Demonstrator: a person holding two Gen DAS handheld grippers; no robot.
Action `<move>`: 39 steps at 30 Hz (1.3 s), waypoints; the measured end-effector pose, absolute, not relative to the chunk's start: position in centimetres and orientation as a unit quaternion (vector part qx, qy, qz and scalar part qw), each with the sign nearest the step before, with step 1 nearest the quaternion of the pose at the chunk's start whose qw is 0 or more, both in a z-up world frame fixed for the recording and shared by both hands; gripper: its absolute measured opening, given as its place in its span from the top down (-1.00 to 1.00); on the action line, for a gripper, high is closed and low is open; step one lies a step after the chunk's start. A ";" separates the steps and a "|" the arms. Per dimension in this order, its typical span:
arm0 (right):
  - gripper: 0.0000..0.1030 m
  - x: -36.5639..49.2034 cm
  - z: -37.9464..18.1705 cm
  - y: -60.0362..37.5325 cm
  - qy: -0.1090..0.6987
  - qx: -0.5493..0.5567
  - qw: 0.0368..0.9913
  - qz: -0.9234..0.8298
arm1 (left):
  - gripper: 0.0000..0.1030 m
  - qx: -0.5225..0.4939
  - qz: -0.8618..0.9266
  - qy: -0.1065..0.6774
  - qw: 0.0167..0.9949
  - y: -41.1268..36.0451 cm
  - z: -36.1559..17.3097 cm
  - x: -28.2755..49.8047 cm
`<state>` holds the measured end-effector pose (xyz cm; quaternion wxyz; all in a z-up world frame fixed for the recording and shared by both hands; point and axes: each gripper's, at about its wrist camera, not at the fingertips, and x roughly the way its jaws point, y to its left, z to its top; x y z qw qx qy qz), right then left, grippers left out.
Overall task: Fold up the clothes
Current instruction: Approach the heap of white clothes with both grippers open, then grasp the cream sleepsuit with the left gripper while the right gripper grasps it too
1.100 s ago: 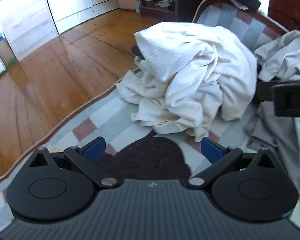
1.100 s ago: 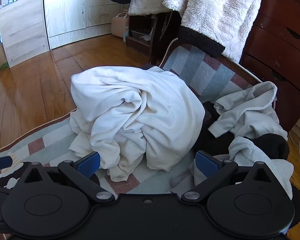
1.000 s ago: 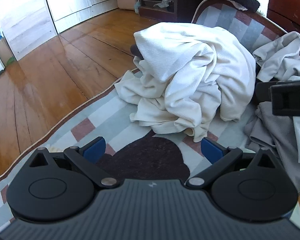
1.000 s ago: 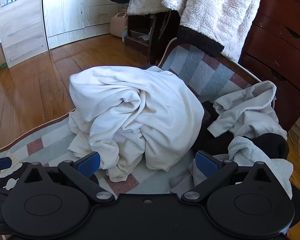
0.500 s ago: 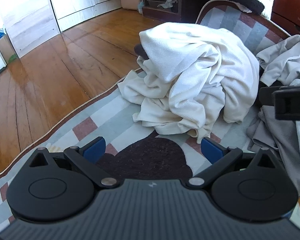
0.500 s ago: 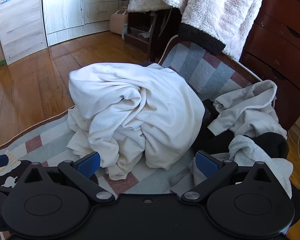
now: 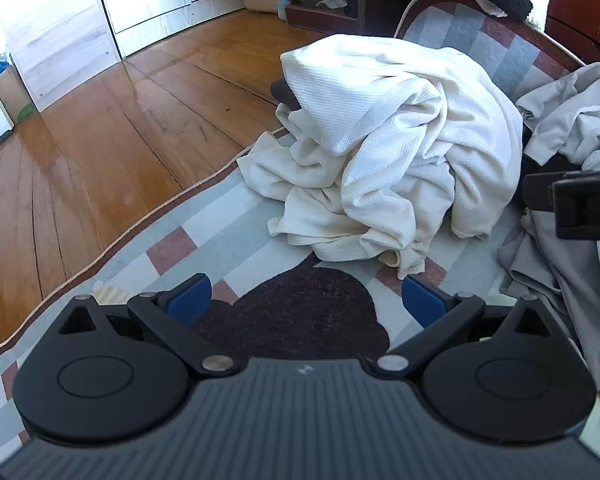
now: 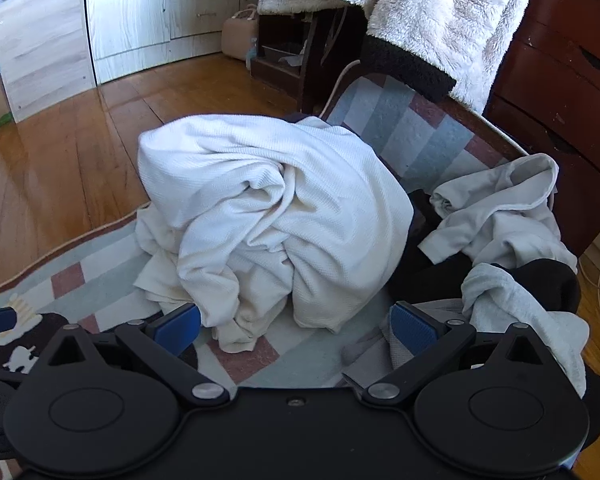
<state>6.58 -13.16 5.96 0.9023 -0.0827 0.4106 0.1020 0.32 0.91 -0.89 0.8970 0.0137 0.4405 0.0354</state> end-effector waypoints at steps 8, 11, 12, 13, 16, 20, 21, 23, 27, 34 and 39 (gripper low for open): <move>-0.99 6.6 5.9 -13.1 0.412 -0.084 0.901 0.103 | -1.00 0.009 0.035 0.444 0.895 1.0 -0.9 0.3; -0.99 6.7 5.7 -13.0 0.416 -0.086 0.899 0.104 | -1.00 0.004 0.035 0.446 0.894 1.1 -1.0 0.4; -0.99 6.7 5.6 -13.1 0.418 -0.087 0.898 0.104 | -1.00 0.003 0.034 0.447 0.894 1.1 -1.1 0.4; -0.99 6.7 5.4 -13.0 0.421 -0.087 0.897 0.103 | -1.00 0.002 0.032 0.448 0.893 1.1 -1.1 0.4; -0.99 6.8 5.2 -13.0 0.428 -0.082 0.894 0.103 | -1.00 0.002 0.033 0.450 0.893 1.1 -1.2 0.5; -0.99 6.9 5.2 -13.1 0.429 -0.081 0.894 0.104 | -1.00 0.003 0.034 0.451 0.892 1.1 -1.3 0.5; -0.99 6.9 5.1 -13.1 0.430 -0.081 0.893 0.103 | -1.00 0.002 0.035 0.452 0.891 1.1 -1.4 0.5; -0.99 7.0 5.0 -13.0 0.433 -0.081 0.892 0.104 | -1.00 0.000 0.040 0.454 0.890 1.3 -1.7 0.5; -0.99 7.4 4.4 -13.0 0.440 -0.077 0.888 0.111 | -1.00 -0.025 0.045 0.450 0.891 1.9 -1.4 0.5; -0.99 9.0 2.9 -14.2 0.468 -0.013 0.872 0.142 | -1.00 -0.037 0.055 0.444 0.893 2.4 -1.5 0.7; -0.99 10.8 1.4 -15.4 0.464 -0.002 0.872 0.157 | -1.00 -0.017 0.092 0.389 0.916 2.1 -1.6 1.2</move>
